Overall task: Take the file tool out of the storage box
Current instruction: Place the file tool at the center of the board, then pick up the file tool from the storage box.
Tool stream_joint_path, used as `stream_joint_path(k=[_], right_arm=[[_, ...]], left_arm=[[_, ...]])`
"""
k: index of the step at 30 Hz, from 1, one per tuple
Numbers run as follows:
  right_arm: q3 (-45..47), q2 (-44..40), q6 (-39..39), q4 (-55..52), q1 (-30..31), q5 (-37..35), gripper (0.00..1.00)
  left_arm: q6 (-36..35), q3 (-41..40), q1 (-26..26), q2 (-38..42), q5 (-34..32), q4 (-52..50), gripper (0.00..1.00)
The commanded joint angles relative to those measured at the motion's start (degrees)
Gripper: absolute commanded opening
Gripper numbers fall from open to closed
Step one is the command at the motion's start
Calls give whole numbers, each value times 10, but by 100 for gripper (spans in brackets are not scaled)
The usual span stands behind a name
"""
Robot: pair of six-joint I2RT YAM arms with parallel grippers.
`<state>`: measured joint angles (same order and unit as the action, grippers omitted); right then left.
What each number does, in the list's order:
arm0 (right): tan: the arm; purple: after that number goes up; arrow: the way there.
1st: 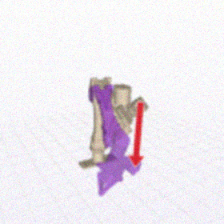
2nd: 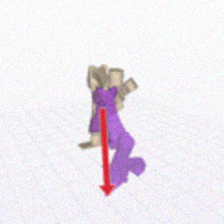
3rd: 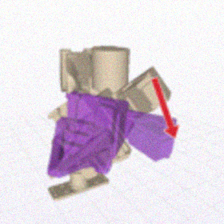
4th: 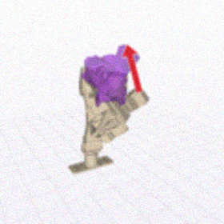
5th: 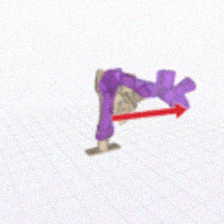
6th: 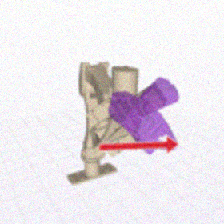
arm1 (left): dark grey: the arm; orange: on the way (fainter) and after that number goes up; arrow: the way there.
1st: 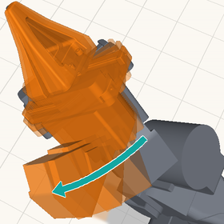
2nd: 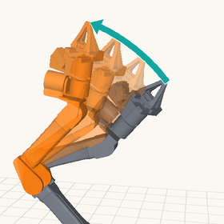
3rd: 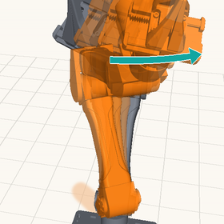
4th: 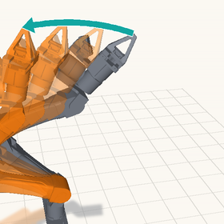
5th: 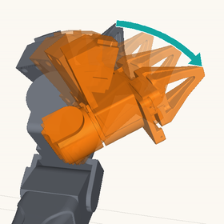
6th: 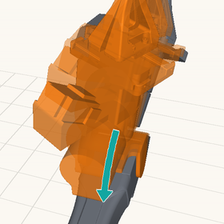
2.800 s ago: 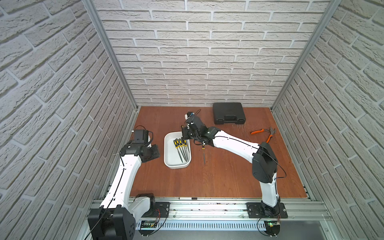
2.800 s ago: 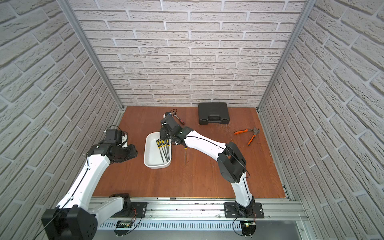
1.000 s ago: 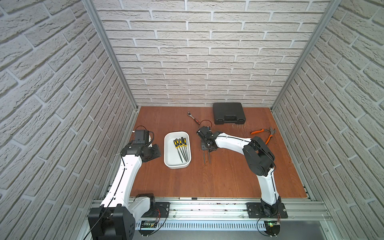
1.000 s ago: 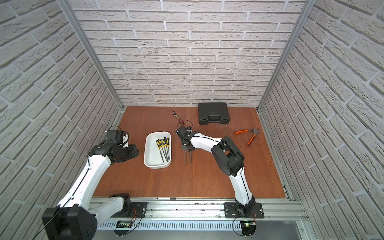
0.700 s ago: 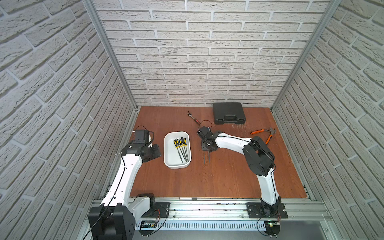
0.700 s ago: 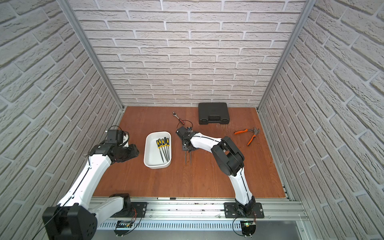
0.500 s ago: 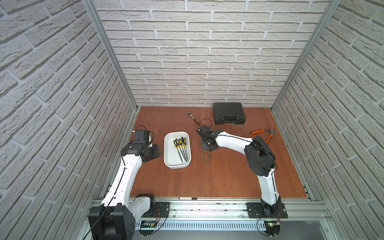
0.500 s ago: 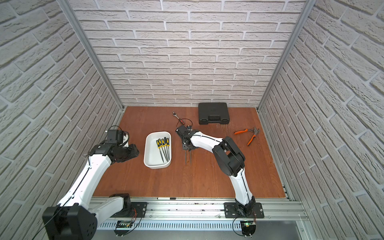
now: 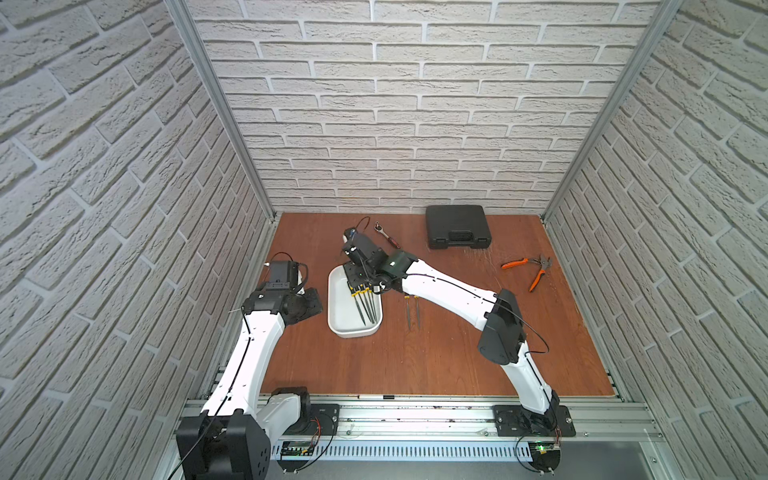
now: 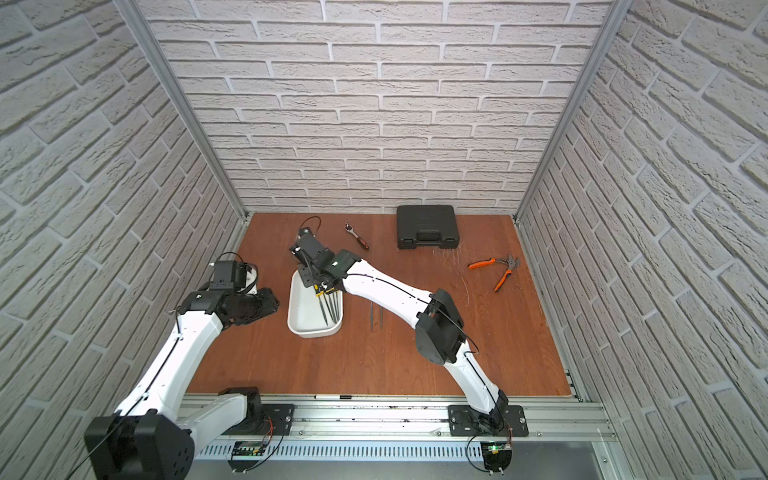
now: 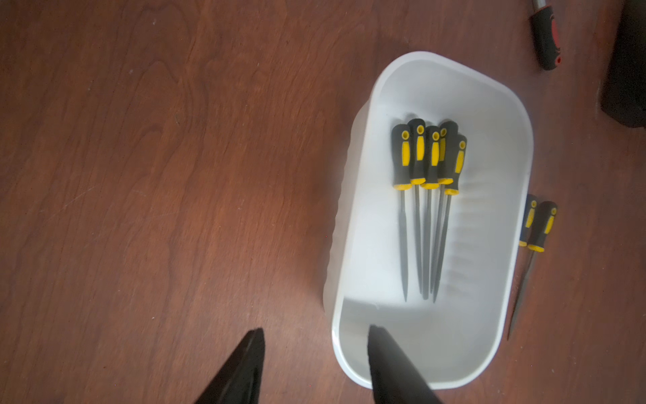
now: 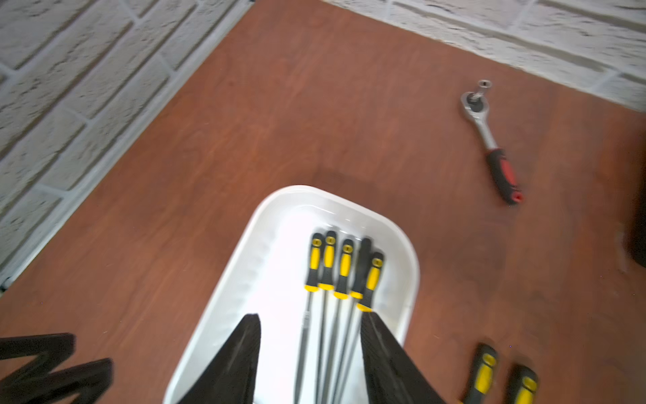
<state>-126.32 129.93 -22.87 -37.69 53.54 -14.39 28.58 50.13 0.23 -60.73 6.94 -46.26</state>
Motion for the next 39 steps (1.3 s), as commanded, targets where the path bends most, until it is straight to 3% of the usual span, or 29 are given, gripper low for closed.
stream_joint_path(k=[1, 10, 39], right_arm=[[-31, 60, 3, -19, -4, 39, 49], [-115, 158, -20, -62, -7, 54, 49], [-163, 235, -37, -64, -16, 67, 47]], left_arm=[[1, -7, -4, 11, 2, 8, 54], [-3, -17, -3, 8, 1, 13, 54], [-16, -9, -2, 10, -14, -7, 54]])
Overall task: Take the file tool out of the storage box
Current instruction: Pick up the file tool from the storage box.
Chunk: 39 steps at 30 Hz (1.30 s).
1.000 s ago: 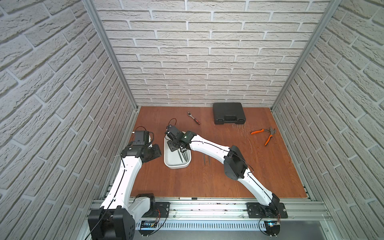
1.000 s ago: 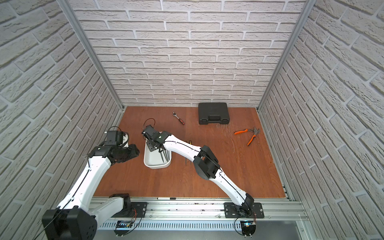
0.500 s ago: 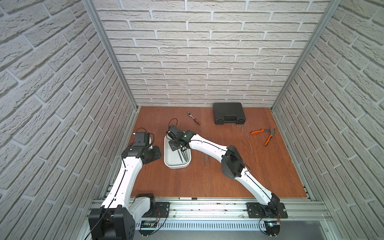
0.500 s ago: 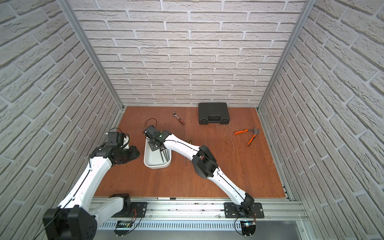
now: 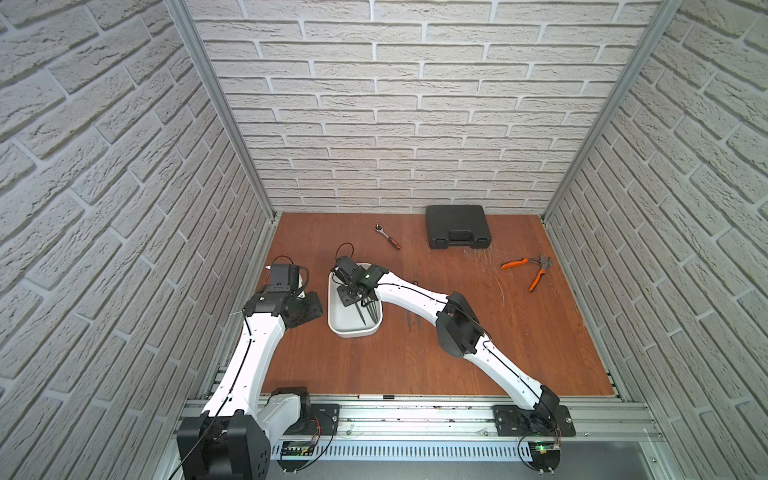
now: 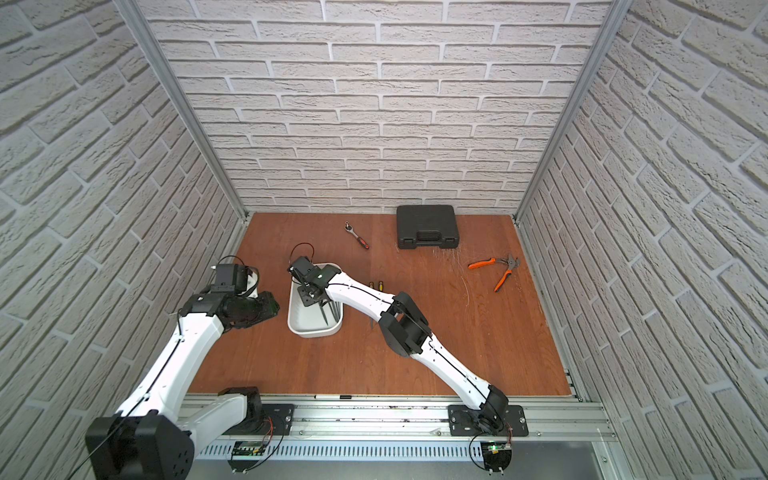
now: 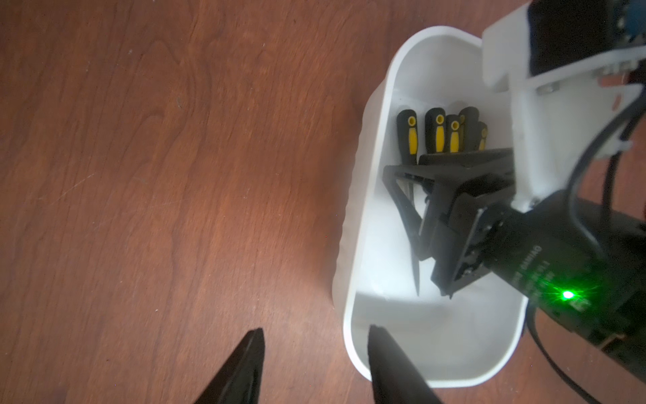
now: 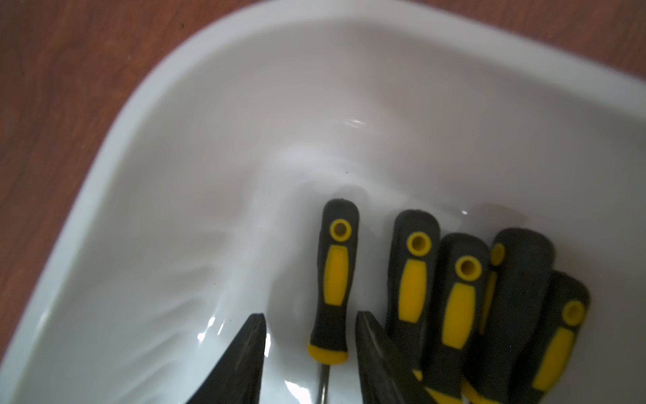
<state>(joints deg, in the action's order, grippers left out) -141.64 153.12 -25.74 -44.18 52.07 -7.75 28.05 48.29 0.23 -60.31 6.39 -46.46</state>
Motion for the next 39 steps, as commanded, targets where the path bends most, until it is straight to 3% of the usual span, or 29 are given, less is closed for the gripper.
stream_joint_path(k=[1, 6, 18, 29, 39], right_arm=[[-10, 4, -9, 1, -3, 1, 47], [-10, 9, -11, 3, -3, 4, 45], [-8, 7, -40, 13, -3, 21, 3], [110, -137, -83, 138, -17, 54, 3], [294, -314, -69, 192, -36, -30, 3]], left_arm=[[-11, 9, -3, 6, -9, -6, 54], [-12, 11, -2, 8, -10, -10, 54], [-20, 18, -3, 9, -16, -19, 54], [-17, 17, -3, 16, -16, -19, 54], [-14, 7, -2, 19, -11, -10, 54]])
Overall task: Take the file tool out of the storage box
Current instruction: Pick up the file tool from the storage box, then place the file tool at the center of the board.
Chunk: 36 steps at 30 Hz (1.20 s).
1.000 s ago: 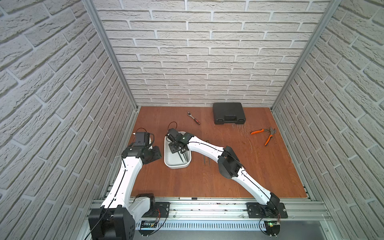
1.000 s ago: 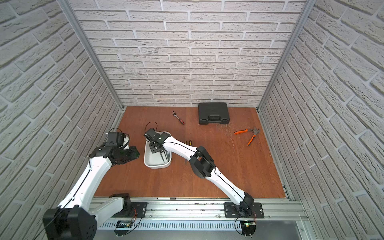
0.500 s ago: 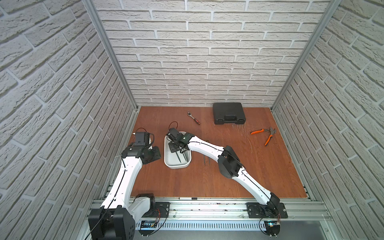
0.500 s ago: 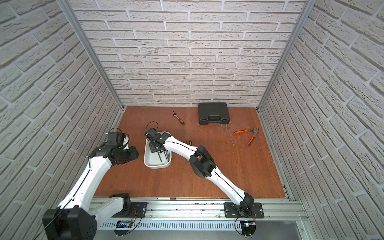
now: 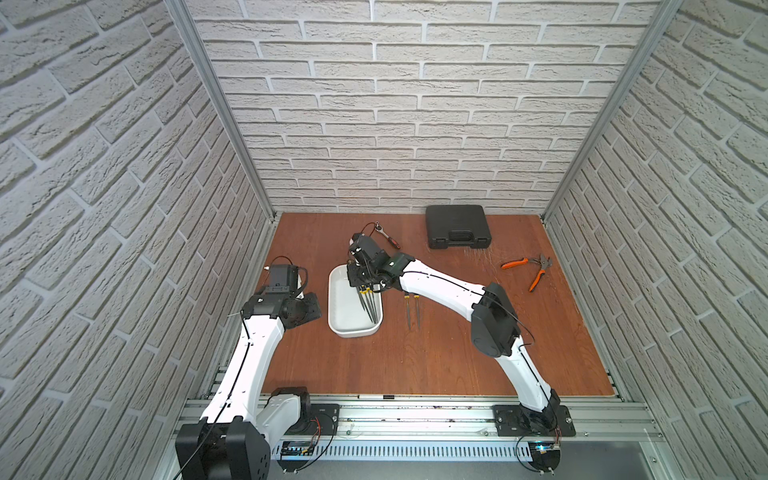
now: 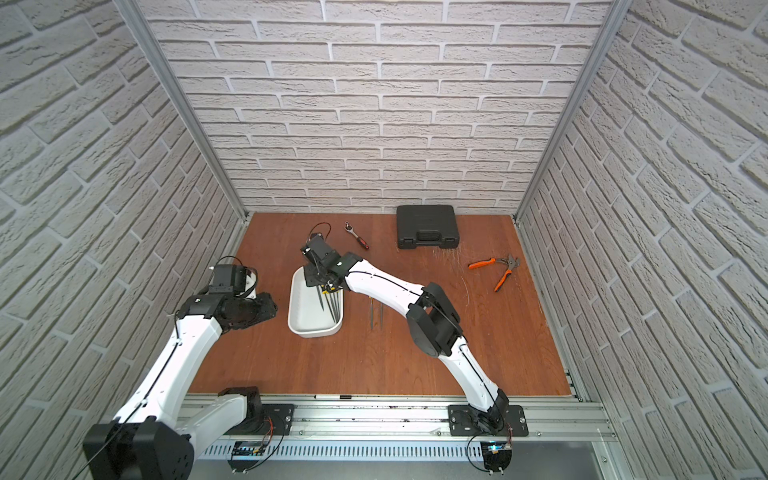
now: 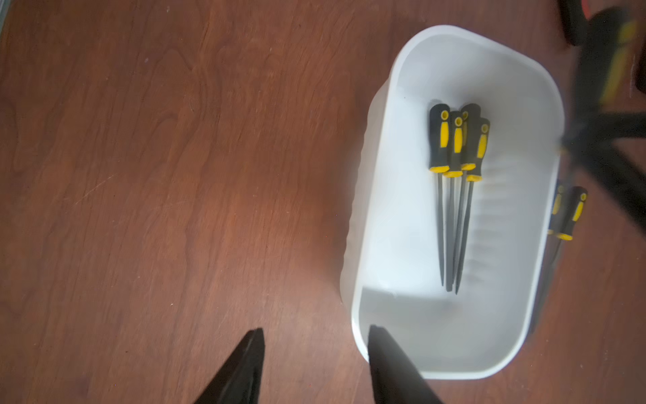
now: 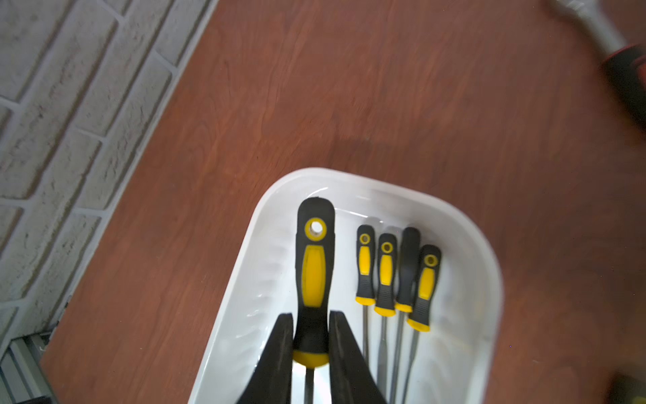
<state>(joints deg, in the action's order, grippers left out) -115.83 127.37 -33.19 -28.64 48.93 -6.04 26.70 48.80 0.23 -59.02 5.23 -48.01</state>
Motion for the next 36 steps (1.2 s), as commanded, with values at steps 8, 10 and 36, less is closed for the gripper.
stream_joint_path(k=[8, 10, 36], right_arm=[[200, -193, 27, -3, -32, -179, 3], [235, -211, 23, -18, -46, -191, 3], [380, -148, -18, 6, -111, -132, 2]], left_arm=[[4, 5, -5, 3, 3, 14, 54], [1, 5, -5, 4, 1, 14, 54], [0, 21, -12, -12, -2, 12, 55]])
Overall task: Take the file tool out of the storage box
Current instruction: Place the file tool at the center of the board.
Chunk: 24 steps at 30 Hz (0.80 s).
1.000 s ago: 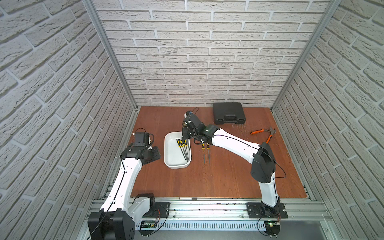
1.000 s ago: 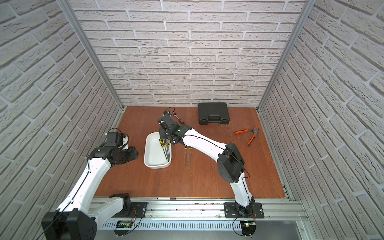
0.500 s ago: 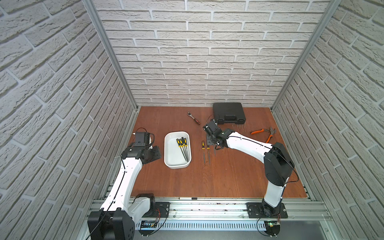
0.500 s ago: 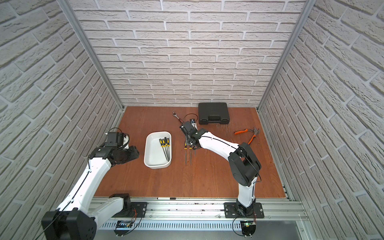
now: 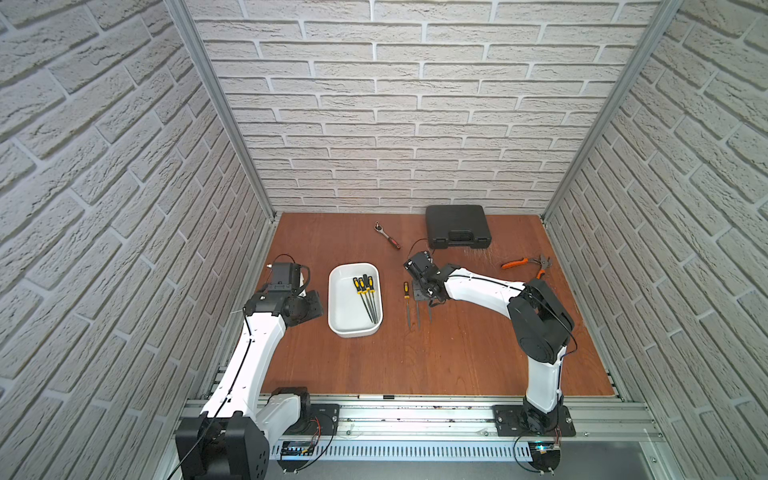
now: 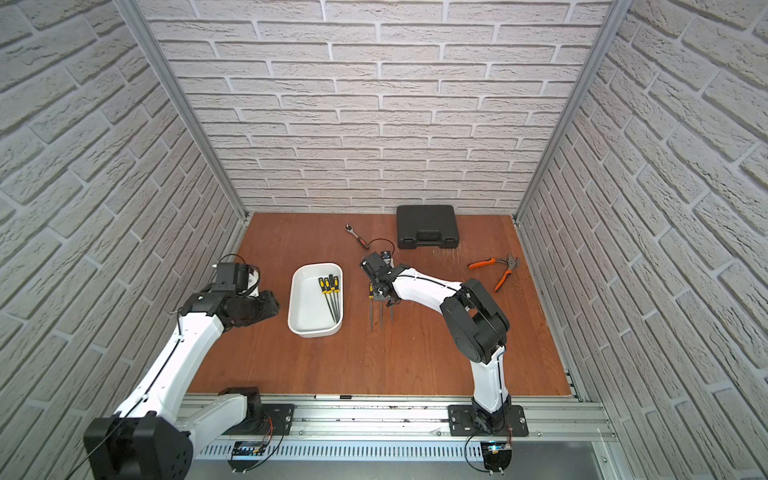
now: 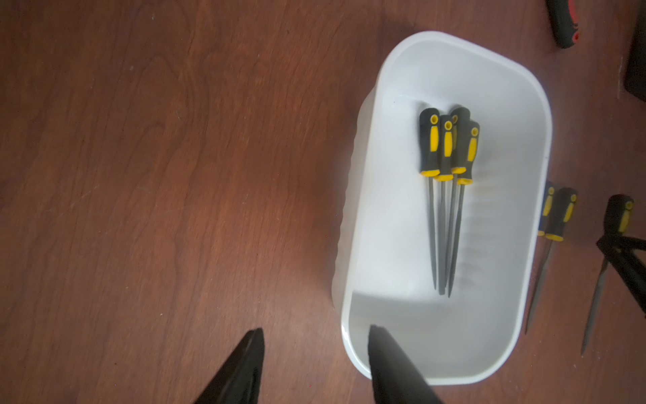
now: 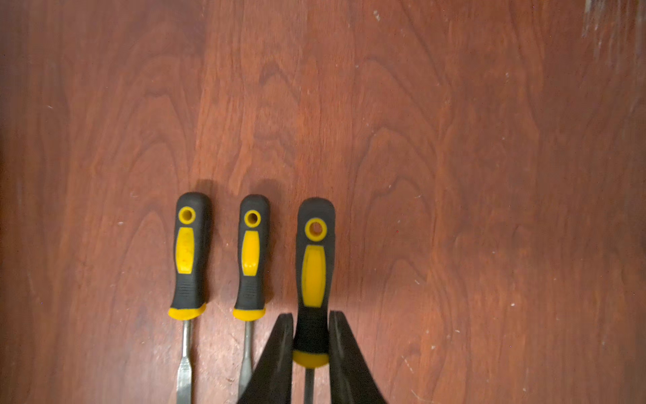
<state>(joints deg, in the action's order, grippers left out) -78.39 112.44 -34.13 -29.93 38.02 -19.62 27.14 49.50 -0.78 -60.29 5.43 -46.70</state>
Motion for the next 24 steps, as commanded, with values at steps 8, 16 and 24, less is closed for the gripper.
stream_joint_path(k=[8, 16, 24], right_arm=[[7, 25, -11, 20, -6, 15, 2], [8, 34, -11, 32, -14, 27, 3], [9, 33, -11, 32, -15, 29, 19]], left_arm=[[-6, 13, -2, -2, -5, -2, 55], [-8, 16, -2, -1, -8, -8, 54], [-9, 22, -2, 1, -12, -14, 55]])
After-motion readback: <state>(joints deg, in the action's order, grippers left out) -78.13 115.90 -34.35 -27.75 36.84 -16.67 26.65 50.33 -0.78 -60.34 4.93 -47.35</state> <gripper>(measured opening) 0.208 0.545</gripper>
